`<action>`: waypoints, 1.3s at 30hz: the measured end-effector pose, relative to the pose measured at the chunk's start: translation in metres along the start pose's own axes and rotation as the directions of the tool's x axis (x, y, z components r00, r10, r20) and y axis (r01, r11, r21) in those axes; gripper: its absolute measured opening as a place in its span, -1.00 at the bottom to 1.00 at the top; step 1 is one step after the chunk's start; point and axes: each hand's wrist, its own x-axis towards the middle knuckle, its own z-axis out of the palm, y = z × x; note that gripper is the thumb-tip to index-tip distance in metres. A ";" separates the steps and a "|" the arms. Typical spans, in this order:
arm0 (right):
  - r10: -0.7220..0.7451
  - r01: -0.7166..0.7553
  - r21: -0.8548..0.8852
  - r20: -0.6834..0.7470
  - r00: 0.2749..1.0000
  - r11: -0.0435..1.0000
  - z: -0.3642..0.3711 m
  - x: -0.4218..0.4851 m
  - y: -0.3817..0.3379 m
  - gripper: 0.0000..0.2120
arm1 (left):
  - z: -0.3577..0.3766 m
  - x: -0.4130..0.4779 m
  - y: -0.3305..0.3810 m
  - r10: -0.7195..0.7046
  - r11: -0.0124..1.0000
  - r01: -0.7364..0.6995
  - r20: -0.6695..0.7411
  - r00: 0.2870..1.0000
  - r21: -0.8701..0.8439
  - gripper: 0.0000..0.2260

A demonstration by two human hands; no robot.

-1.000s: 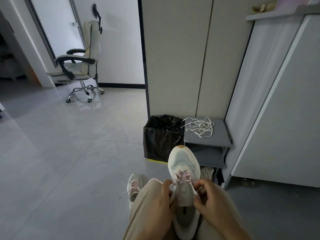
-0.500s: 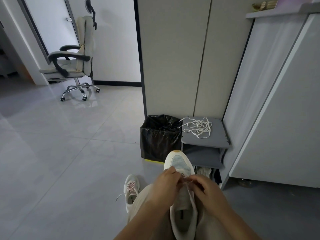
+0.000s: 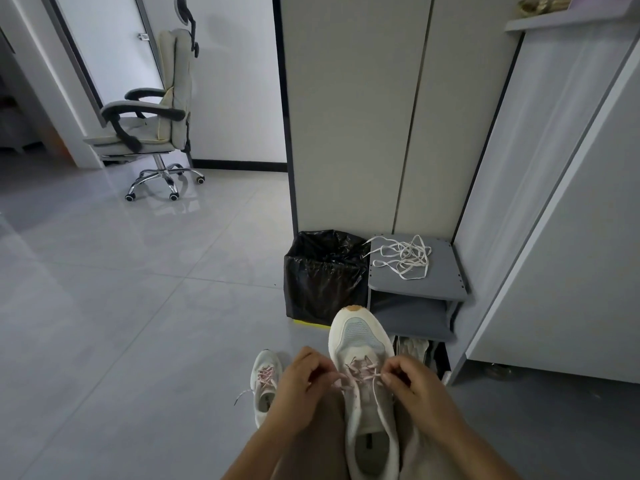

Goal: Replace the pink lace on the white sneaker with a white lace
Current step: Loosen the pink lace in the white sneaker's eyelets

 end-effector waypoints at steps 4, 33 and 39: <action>-0.003 0.005 -0.024 0.062 0.998 1.000 -0.008 0.008 -0.001 -0.84 | 0.006 -0.002 0.011 0.062 0.994 -0.068 0.076 0.995 0.085 -0.87; 0.218 -0.211 0.089 -0.076 0.973 0.973 0.004 -0.015 -0.009 -0.85 | 0.031 0.011 0.041 0.356 0.622 -0.402 0.214 0.910 0.672 -0.73; 0.232 -0.221 0.085 -0.152 0.961 0.972 0.002 -0.015 -0.006 -0.84 | 0.008 0.011 0.030 0.490 0.654 -0.462 0.129 0.862 0.600 -0.89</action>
